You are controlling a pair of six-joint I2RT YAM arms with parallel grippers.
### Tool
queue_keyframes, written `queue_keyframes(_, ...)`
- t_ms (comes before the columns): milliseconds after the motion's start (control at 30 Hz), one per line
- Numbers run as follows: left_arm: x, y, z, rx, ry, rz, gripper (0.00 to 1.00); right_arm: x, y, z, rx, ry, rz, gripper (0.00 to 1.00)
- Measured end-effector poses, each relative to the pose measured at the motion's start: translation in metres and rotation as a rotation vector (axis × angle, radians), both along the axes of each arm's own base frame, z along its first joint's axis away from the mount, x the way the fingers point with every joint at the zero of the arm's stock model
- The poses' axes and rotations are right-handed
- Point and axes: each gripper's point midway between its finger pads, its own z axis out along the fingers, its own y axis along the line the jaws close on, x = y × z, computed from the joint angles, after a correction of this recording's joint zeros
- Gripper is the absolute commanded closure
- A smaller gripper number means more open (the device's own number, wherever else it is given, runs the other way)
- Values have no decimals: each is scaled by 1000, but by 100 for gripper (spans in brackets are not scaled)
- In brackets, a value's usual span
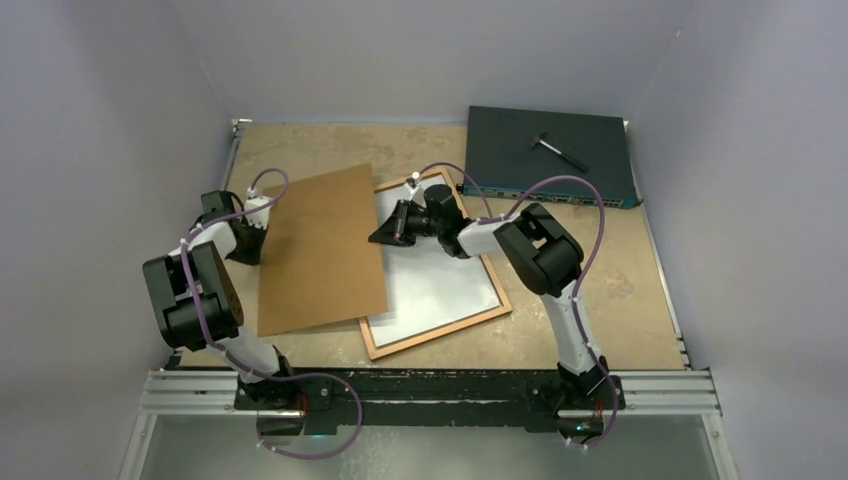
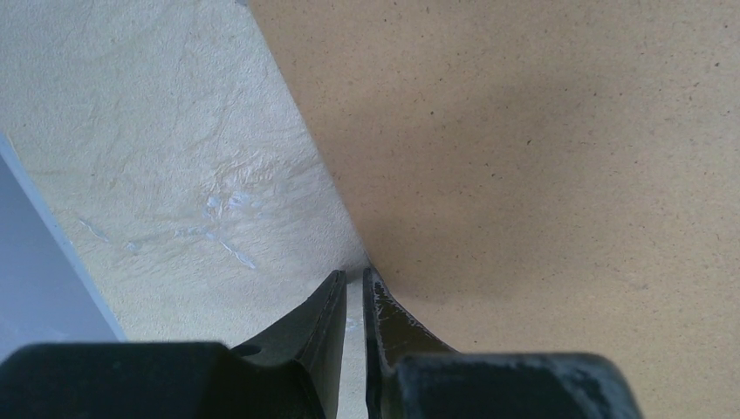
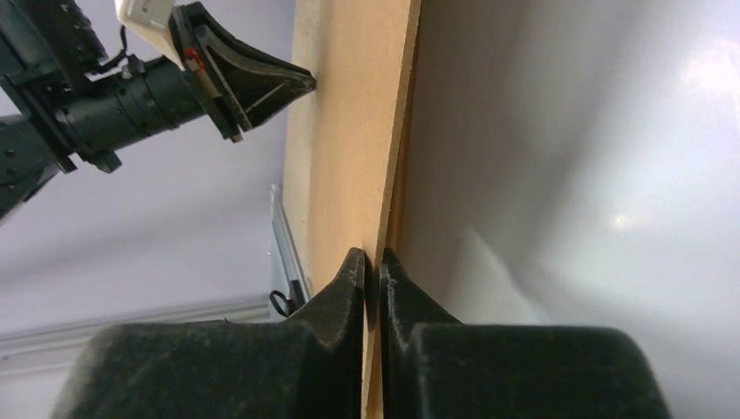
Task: Put the photo into the frame
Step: Turn over the photo frame item at the center of the board.
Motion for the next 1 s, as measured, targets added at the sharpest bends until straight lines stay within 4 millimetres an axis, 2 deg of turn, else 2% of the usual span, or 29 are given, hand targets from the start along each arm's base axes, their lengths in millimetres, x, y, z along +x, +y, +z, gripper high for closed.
queue_keyframes(33,0,0,0,0,1,0,86,1,0,2,5,6,-2,96)
queue_keyframes(100,0,-1,1,-3,4,-2,83,2,1,6,14,10,-2,85)
queue_keyframes(200,-2,-1,2,-8,15,-3,83,5,4,12,24,-2,3,78)
queue_keyframes(267,-6,-6,4,-31,32,-9,84,6,8,17,28,-15,13,70)
queue_keyframes(333,-11,-13,2,-63,53,-20,85,4,15,25,39,-32,28,69)
queue_keyframes(367,-12,-15,2,-71,57,-24,86,3,20,30,45,-39,37,71)
queue_keyframes(467,-13,-17,1,-79,60,-28,87,-7,35,44,73,-69,71,91)
queue_keyframes(533,-13,-17,1,-78,62,-30,85,-15,42,48,85,-65,85,100)
queue_keyframes(633,-15,-16,2,-72,64,-37,73,-13,39,39,56,-3,57,100)
queue_keyframes(733,-19,-19,8,-87,81,-44,57,-13,35,34,30,25,46,100)
queue_keyframes(800,-16,-26,26,-125,70,-61,46,-16,34,40,20,28,46,100)
queue_keyframes(867,0,-28,60,-137,-1,-85,33,-18,34,53,15,18,40,100)
queue_keyframes(933,24,-29,114,-126,-143,-122,24,-12,36,71,15,-4,25,100)
queue_keyframes(967,37,-30,152,-110,-250,-152,23,-7,39,83,18,-21,13,100)
queue_keyframes(1000,45,-33,189,-89,-353,-188,17,-1,42,96,24,-34,3,100)
